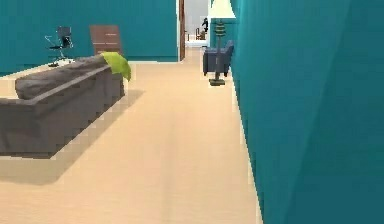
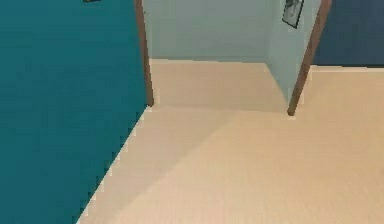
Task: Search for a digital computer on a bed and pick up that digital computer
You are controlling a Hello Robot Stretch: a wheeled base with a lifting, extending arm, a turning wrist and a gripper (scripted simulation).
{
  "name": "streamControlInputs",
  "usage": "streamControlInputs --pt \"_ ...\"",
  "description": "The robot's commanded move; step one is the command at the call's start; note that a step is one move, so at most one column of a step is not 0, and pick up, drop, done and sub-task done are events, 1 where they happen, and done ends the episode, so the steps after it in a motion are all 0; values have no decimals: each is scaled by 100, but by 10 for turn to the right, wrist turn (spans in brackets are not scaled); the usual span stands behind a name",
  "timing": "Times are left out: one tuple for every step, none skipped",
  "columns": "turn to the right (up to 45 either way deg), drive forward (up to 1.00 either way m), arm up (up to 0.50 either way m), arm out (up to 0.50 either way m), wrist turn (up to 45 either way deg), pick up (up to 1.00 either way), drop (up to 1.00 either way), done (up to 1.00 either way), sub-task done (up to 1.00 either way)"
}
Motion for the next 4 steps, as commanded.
streamControlInputs --pt "-30 0 0 0 0 0 0 0 0" --pt "0 100 0 0 0 0 0 0 0" --pt "0 100 0 0 0 0 0 0 0" --pt "0 100 0 0 0 0 0 0 0"
